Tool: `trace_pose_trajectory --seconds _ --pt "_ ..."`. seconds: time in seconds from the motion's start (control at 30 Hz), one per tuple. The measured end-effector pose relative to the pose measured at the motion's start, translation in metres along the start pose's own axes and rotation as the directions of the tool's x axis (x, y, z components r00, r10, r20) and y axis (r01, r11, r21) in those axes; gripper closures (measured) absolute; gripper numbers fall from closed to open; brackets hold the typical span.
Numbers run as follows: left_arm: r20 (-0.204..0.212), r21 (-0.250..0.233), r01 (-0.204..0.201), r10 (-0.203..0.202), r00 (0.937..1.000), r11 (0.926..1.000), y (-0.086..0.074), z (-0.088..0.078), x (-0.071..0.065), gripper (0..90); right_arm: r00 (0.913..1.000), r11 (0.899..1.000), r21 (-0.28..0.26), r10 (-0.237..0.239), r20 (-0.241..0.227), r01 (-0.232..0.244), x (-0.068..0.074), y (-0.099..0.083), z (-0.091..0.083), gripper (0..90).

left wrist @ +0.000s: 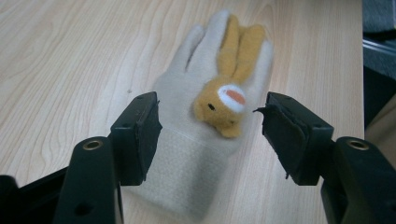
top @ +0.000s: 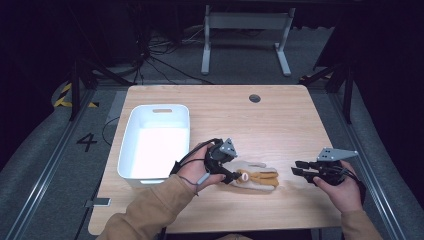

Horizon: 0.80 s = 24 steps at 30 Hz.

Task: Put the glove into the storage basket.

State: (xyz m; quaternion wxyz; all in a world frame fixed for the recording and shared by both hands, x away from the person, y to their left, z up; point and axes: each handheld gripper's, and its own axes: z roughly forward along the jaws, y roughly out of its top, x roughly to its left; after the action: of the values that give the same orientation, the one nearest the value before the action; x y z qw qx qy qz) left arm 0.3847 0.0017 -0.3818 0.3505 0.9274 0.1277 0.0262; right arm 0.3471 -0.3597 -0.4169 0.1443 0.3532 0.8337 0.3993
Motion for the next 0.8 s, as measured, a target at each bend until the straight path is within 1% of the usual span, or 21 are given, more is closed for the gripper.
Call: trace_pose_trajectory --seconds 0.07,0.1,0.13,0.2,0.27,0.33,0.37,0.57,0.6,0.63,0.67,0.73,0.8 --pt "0.017 0.007 -0.015 0.015 0.9997 0.9999 0.003 0.001 0.003 36.6 1.0000 1.000 0.001 0.008 0.003 -0.008 0.000 -0.003 -0.002 65.4" --pt "0.017 0.007 -0.015 0.015 0.9997 0.9999 0.003 0.001 0.003 36.6 1.0000 1.000 0.001 0.008 0.003 -0.008 0.000 -0.003 -0.002 65.4" --pt "0.026 0.022 -0.021 0.021 0.9995 0.9995 0.007 0.002 0.005 36.3 0.9999 1.000 0.002 0.014 0.007 -0.014 0.000 -0.005 -0.005 65.1" --pt "0.033 0.031 -0.046 0.045 0.9984 0.9984 0.010 0.003 0.007 36.0 0.9997 1.000 0.000 0.022 0.012 -0.022 0.000 -0.008 -0.007 65.0" --pt "0.040 0.036 -0.054 0.053 0.9978 0.9979 0.014 0.005 0.008 35.1 0.9995 1.000 -0.003 0.029 0.016 -0.029 0.000 -0.009 -0.009 64.8" --pt "0.044 0.034 -0.051 0.049 0.9978 0.9981 0.015 0.005 0.009 34.7 0.9994 1.000 -0.004 0.030 0.017 -0.030 0.000 -0.009 -0.010 64.5" --pt "0.053 0.033 -0.045 0.043 0.9977 0.9984 0.016 0.007 0.010 34.6 0.9994 1.000 -0.004 0.031 0.015 -0.031 0.000 -0.009 -0.010 64.4" --pt "0.058 0.050 -0.048 0.045 0.9973 0.9976 0.017 0.016 0.010 32.5 0.9996 1.000 -0.008 0.027 0.003 -0.027 -0.001 -0.007 -0.008 63.8" --pt "0.051 0.025 -0.038 0.037 0.9980 0.9990 0.016 0.018 0.009 32.5 0.9997 1.000 -0.007 0.023 0.000 -0.023 -0.001 -0.005 -0.006 63.3" --pt "0.051 0.025 -0.038 0.037 0.9980 0.9990 0.016 0.018 0.009 32.4 0.9997 1.000 -0.007 0.023 0.000 -0.023 -0.001 -0.005 -0.006 63.3" --pt "0.055 0.013 -0.027 0.026 0.9982 0.9996 0.015 0.020 0.008 32.0 0.9997 1.000 -0.010 0.024 -0.010 -0.024 -0.001 -0.004 -0.004 63.0" --pt "0.059 0.022 -0.021 0.020 0.9981 0.9995 0.012 0.027 0.007 32.0 0.9996 1.000 -0.011 0.024 -0.015 -0.024 -0.001 -0.003 -0.003 63.0" --pt "0.057 0.027 -0.021 0.019 0.9982 0.9994 0.012 0.029 0.007 31.8 0.9996 1.000 -0.012 0.024 -0.015 -0.024 -0.001 -0.002 -0.003 62.9"
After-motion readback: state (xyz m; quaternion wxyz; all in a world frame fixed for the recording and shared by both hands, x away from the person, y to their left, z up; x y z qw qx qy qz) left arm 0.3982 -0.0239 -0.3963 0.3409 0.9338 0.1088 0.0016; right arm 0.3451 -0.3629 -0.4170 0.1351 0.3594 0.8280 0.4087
